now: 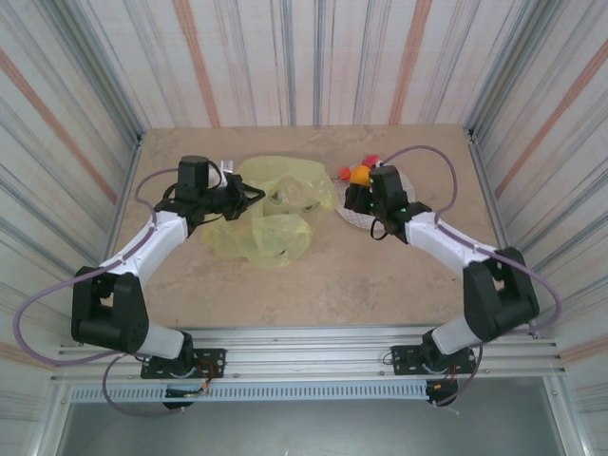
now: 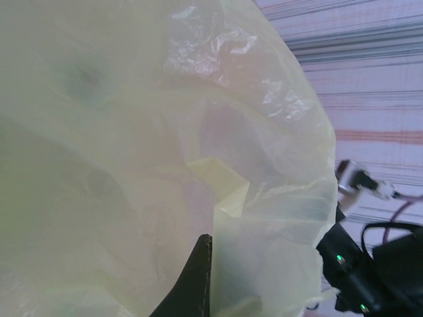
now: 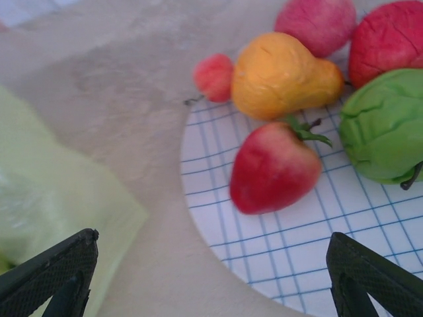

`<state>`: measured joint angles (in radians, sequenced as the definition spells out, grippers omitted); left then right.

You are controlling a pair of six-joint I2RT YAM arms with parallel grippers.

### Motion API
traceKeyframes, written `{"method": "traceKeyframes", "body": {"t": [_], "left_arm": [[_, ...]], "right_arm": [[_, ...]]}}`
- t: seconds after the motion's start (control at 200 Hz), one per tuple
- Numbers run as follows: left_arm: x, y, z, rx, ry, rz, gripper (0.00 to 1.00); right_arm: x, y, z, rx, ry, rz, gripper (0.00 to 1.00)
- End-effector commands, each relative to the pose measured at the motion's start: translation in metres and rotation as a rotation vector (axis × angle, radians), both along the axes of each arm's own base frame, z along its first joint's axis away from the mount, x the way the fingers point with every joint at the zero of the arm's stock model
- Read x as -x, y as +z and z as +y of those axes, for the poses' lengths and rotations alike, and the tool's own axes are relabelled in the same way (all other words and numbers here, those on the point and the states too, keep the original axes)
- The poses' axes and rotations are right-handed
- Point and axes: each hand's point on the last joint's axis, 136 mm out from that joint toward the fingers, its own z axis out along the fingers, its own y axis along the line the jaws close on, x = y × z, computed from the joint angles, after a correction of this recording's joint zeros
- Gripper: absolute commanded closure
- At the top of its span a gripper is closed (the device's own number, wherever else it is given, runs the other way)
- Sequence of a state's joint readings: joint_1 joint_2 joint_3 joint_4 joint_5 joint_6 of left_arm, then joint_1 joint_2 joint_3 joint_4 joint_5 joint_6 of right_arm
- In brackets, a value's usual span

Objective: Place the fruits into the plastic bag

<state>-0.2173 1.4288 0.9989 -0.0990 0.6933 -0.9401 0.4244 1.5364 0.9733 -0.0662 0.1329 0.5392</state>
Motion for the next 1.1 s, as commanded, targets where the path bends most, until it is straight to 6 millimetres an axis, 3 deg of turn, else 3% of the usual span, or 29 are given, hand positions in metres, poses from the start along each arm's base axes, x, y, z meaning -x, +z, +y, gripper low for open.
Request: {"method": "traceKeyframes", "body": {"t": [0.0,0.401,1.097], "left_arm": [[0.002,0.004,0.0,0.024,-0.012,-0.01,1.0],[0.001,0.008,0.004,0.037,-0.004,-0.017,1.0],[0.001,0.011,0.006,0.048,-0.002,-0.023,1.0]], "right_arm": [[-0.013,-0.021,-0.011,0.044,-0.094,0.073,0.05],[-0.046,-0.081,-0.015,0.186,-0.156,0.197,0.06],[-0.068,-0.108,-0.018,0.284,-0.16,0.233,0.27]]}}
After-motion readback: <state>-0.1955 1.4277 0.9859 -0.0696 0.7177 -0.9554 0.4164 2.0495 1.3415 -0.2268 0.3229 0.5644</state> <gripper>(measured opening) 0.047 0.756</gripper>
